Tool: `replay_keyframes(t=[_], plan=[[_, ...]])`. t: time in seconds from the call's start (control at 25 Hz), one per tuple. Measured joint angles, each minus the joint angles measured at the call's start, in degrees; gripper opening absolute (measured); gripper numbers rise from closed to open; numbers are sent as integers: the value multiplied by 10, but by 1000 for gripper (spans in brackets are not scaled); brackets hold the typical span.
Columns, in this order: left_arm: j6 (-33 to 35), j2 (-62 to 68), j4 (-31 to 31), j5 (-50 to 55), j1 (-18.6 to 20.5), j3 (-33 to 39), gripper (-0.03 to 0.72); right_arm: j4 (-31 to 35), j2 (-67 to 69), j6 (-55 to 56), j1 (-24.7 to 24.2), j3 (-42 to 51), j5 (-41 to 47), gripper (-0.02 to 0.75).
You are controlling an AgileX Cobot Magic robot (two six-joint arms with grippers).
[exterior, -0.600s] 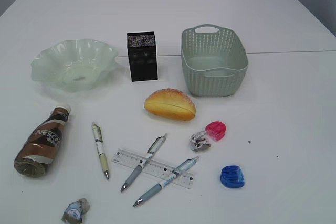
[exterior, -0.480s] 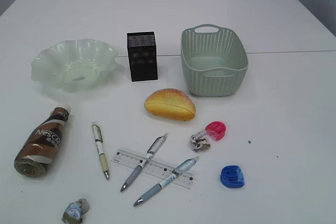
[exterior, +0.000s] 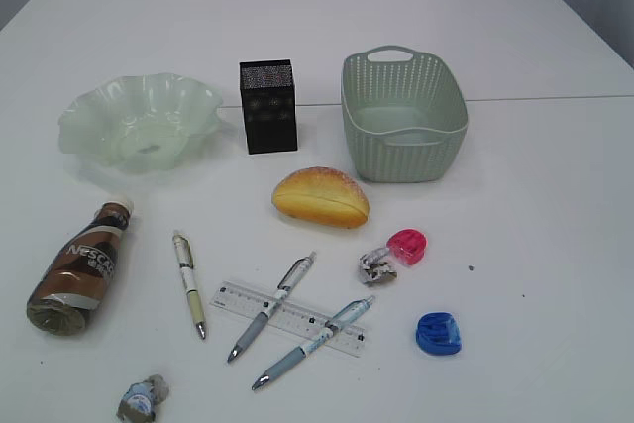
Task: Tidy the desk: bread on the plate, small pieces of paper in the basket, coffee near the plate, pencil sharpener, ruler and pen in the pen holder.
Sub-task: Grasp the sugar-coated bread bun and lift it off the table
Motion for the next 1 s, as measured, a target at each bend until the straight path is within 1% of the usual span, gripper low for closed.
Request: replay_keyframes(t=[0.16,0.24,0.56,0.68,0.8,1.0], plan=[[1,3,10,-1,0,-1,456,0,0,0,0,0,0,571],[6,13,15,-1,0,-16,455,0,0,0,0,0,0,571],[15,167,20,3,0,-125,438,0,0,-9,0,0,-1,570],[32,227,23,5,0,-156,437,0,4,-35,0,-26,0,570],[39,286,25,2,0,-185,436,5,54,-21,0,-55,4,570],[42,392,25,0,0,-246,435,37,220,9,0,-73,33,570]])
